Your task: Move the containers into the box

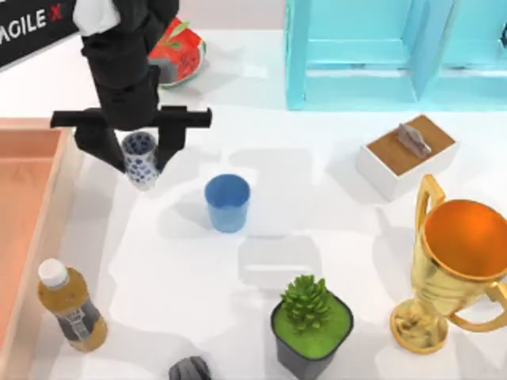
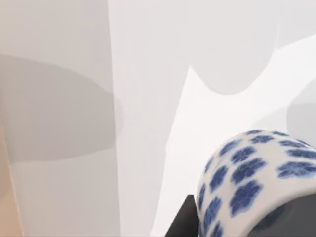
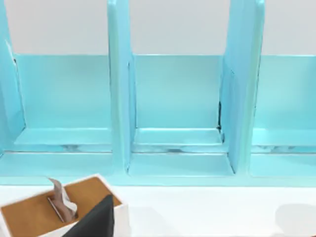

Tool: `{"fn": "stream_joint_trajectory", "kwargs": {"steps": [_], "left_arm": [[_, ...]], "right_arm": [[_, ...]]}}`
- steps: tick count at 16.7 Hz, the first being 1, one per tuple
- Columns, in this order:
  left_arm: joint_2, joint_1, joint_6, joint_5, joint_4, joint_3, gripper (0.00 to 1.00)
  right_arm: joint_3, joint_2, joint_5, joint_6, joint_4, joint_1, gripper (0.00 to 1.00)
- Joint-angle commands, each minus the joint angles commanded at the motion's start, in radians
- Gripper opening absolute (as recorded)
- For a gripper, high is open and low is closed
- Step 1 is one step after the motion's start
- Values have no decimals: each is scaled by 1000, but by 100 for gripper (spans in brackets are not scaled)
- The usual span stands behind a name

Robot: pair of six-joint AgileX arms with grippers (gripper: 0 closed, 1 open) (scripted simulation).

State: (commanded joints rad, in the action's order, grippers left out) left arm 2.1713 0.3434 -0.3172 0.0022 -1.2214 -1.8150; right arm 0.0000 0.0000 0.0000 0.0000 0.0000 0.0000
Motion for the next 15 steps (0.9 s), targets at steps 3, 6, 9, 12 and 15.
{"fn": "stream_joint_trajectory", "kwargs": {"steps": [3, 6, 9, 12, 15], "left_arm": [[-70, -83, 83, 0, -109, -39, 0], [-93, -108, 109, 0, -136, -51, 0], [-92, -106, 112, -1, -133, -46, 0], [-157, -166, 176, 6, -122, 19, 0], [-312, -293, 306, 21, -102, 162, 0]], "right_arm": [[0, 0, 0, 0, 0, 0, 100], [0, 0, 0, 0, 0, 0, 100], [0, 0, 0, 0, 0, 0, 100], [0, 0, 0, 0, 0, 0, 100], [0, 0, 0, 0, 0, 0, 100]]}}
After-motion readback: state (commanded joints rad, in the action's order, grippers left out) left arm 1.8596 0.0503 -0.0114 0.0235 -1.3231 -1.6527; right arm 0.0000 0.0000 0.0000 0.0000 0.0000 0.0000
